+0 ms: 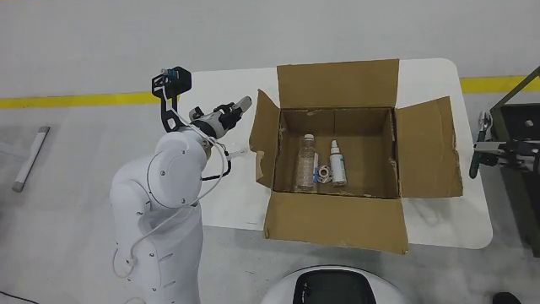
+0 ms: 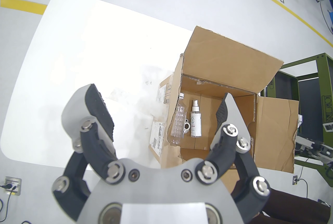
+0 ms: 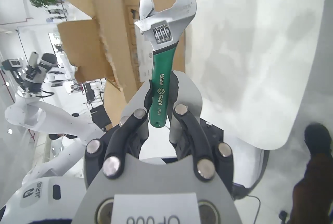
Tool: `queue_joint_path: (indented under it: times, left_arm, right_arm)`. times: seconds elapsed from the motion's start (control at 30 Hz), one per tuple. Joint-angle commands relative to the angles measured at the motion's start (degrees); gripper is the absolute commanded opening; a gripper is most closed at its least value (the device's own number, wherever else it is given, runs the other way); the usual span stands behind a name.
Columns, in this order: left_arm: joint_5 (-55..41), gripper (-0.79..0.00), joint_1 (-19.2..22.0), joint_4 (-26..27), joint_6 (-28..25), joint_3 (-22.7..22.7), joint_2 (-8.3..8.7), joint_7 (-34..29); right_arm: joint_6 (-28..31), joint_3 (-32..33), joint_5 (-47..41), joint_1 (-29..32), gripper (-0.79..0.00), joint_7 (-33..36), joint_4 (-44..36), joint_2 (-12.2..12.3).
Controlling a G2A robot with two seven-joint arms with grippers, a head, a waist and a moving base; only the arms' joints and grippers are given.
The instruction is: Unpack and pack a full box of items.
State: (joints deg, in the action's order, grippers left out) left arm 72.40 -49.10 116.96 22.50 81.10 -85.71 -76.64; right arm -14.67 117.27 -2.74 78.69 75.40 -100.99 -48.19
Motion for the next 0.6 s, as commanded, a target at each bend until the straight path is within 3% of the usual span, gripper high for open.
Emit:
queue_joint_path:
  times: [0.0,0.33,0.43,0.57]
  left_arm:
    - [0.0,0.0,0.0,0.0,0.0,0.0,0.0,0.0]
    - [0.0,0.0,0.0,0.0,0.0,0.0,0.0,0.0]
    - [0.0,0.0,0.0,0.0,0.0,0.0,0.0,0.0]
    - [0.0,0.0,0.0,0.0,0.0,0.0,0.0,0.0]
  right_arm:
    - [-1.37,1.88,0.31,0.7,-0.785,-1.56,-2.75,0.14]
    - [-1.77,6.46,-4.0,3.34,-0.785,-4.57,-11.36,0.4]
    - [-0.69,3.48,-6.06,3.27,-0.785,-2.68,-12.87,0.61]
    - [-2.8,-5.07,-3.72,0.41,-0.785,-0.16,-16.35,1.4]
